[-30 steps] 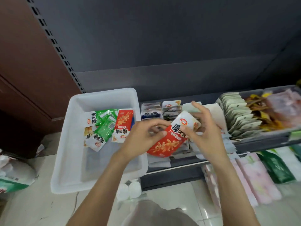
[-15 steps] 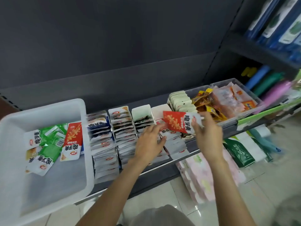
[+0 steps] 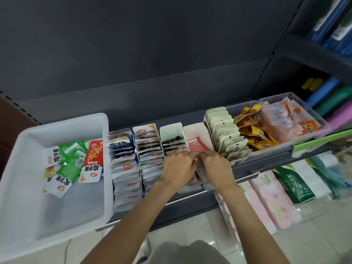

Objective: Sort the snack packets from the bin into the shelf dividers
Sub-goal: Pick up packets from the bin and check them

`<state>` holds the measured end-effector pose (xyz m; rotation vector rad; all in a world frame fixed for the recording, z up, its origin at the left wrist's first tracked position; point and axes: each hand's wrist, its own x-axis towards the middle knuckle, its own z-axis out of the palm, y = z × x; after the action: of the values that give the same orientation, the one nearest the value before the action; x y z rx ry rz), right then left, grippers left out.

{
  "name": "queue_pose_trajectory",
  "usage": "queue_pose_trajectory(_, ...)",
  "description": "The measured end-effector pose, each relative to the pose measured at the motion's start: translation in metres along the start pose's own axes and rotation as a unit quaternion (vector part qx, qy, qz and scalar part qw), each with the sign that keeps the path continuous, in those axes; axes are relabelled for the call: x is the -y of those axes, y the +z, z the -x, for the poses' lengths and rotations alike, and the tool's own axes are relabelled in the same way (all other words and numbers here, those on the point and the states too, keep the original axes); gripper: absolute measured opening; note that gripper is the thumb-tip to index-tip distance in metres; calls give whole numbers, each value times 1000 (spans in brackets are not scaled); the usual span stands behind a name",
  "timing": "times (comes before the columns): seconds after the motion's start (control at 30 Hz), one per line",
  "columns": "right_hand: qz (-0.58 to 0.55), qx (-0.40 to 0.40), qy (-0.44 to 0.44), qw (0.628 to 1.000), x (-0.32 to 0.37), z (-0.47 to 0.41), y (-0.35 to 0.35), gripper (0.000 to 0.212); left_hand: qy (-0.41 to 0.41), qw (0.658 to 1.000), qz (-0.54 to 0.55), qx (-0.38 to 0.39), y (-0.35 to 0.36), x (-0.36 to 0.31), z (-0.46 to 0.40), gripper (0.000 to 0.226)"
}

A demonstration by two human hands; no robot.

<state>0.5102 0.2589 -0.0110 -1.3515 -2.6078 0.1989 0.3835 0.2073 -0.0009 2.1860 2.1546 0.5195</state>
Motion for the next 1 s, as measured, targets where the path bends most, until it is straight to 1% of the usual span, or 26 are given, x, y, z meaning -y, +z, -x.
queue_pose_trajectory(0.07,-46,10,-20,999,0,7,-13,33,2,999,33,-10,-8,5,3,26)
queue_pose_trajectory(0.13,-77,-29,-42,996,9,12,-29,45,6,996,73,-51,-23,17,15,25)
queue_pose_trajectory(0.2,-127,-85,-65,986,27,13,-45,44,9,987,106,-124,-40,37,33,23)
queue_pose_trajectory(0.27,-212,-116,-93,966,56,12,-57,39,4,965,126,-229,-55,64,57,21)
queue_pose_trajectory(0.33,-307,-111,-108,939,93,9,-64,38,-23,944,123,-306,-69,97,84,21)
queue_pose_trajectory(0.4,-410,-69,-107,903,133,3,-61,38,-84,939,93,-320,-82,134,111,24)
queue_pose_trajectory(0.43,-438,-44,-109,891,154,-1,-55,38,-135,939,76,-305,-86,154,124,26)
queue_pose_trajectory(0.5,-431,-5,-141,891,196,-11,-37,37,-256,934,75,-238,-92,192,145,23)
queue_pose_trajectory(0.53,-410,15,-160,898,217,-16,-26,36,-312,927,93,-187,-92,209,152,21)
queue_pose_trajectory(0.6,-338,67,-193,919,257,-30,0,37,-409,901,134,-57,-89,238,161,34)
queue_pose_trajectory(0.63,-289,94,-203,931,275,-38,15,39,-440,887,139,8,-88,248,162,42)
queue_pose_trajectory(0.7,-194,147,-205,948,303,-55,47,45,-453,879,123,86,-80,264,162,50)
queue_pose_trajectory(0.77,-117,191,-180,958,321,-71,74,49,-455,873,134,111,-73,273,160,50)
queue_pose_trajectory(0.83,-54,218,-130,966,330,-82,94,52,-466,863,166,107,-66,281,160,49)
queue_pose_trajectory(0.87,-48,233,-98,966,332,-85,101,55,-466,859,185,101,-64,284,160,46)
queue_pose_trajectory(0.93,-76,261,-43,961,334,-84,109,58,-467,845,244,91,-59,287,160,41)
queue_pose_trajectory(0.97,-96,268,-30,958,334,-82,112,59,-464,838,272,87,-59,287,161,40)
queue_pose_trajectory(1.0,-115,268,-22,956,334,-79,113,59,-461,835,287,88,-60,288,162,44)
